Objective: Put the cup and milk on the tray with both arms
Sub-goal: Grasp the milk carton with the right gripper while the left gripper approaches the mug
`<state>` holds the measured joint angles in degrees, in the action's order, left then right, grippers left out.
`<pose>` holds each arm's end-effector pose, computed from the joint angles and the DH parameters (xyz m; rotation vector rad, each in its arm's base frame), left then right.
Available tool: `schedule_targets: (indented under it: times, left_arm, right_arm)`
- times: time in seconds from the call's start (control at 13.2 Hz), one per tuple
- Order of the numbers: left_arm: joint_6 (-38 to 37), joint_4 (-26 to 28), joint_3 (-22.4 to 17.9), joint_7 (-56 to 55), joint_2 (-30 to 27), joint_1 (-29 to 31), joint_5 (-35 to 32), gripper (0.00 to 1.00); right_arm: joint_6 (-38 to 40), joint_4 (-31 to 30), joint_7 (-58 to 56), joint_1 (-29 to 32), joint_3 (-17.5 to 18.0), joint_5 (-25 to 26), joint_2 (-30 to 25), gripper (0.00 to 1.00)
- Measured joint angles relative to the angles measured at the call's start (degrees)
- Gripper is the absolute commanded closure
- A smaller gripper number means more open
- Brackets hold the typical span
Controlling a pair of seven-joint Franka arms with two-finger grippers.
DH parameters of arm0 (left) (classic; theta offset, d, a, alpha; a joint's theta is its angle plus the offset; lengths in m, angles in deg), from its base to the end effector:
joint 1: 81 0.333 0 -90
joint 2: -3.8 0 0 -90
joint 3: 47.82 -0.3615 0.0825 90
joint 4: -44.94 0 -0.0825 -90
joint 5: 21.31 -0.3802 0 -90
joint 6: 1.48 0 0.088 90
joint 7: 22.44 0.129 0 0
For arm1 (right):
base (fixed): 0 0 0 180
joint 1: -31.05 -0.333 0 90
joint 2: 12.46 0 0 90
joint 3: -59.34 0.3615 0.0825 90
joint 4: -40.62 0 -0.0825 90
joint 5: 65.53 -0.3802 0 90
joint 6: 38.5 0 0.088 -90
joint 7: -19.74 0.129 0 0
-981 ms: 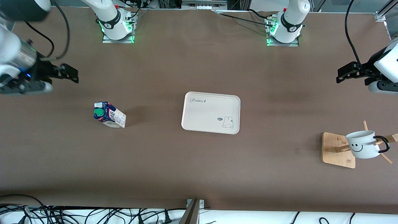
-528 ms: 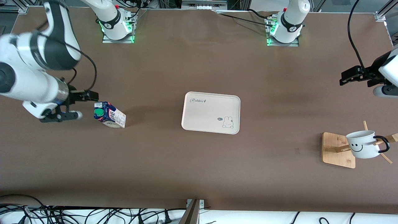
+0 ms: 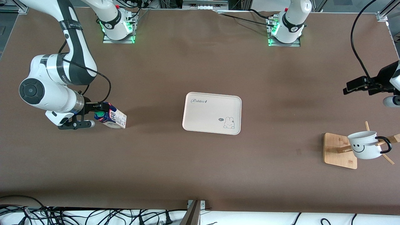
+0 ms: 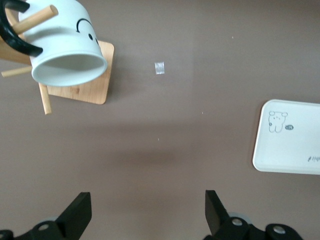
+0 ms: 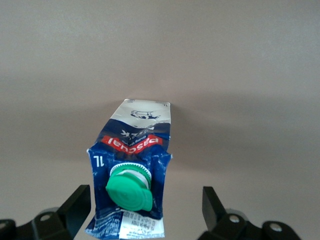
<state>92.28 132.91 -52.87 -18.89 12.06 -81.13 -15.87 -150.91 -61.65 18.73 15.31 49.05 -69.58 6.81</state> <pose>0.6019 0.0363 0.5877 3.0559 0.0482 -0.0556 0.6263 0.0749 0.3800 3.1271 0.1347 -0.2403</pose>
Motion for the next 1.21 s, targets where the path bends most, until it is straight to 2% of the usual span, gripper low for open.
schedule_targets:
  times: [0.23, 0.38, 0.53, 0.6, 0.75, 0.98, 1.21]
  left_arm:
    - [12.69, 9.81, 0.28, 0.00, -3.54, -0.27, 0.01, 0.00]
    - [20.89, 16.18, 0.50, 0.00, -5.88, -0.34, 0.01, 0.00]
    - [25.99, 19.72, 0.51, 0.00, -6.59, -0.33, 0.01, 0.00]
    - [27.90, 20.72, 0.50, -0.02, -6.46, -0.31, 0.01, 0.00]
    - [33.02, 22.31, 0.50, -0.04, -5.80, -0.13, 0.02, 0.00]
    - [45.70, 27.50, 0.52, -0.04, -5.07, -0.28, 0.02, 0.00]
    - [55.91, 32.69, 0.62, -0.04, -5.04, -0.70, 0.02, 0.00]
  right_arm:
    - [-0.63, -0.21, 0.01, 0.00, 0.00, -0.03, -0.04, 0.14]
    - [-2.64, -1.30, 0.01, 0.00, 0.00, -0.05, 0.27, 0.33]
    - [-5.06, -3.08, 0.02, -0.01, 0.01, -0.18, 0.79, 0.55]
    - [-5.48, -3.54, 0.02, -0.02, 0.02, -0.19, 0.90, 0.63]
    - [-5.64, -3.44, 0.02, -0.15, 0.14, -0.22, 0.75, 0.65]
    - [-4.77, -2.17, 1.32, -0.59, 1.16, -0.79, 0.30, 0.65]
    - [-3.62, 0.27, 6.39, -1.06, 5.49, -3.42, 0.20, 0.65]
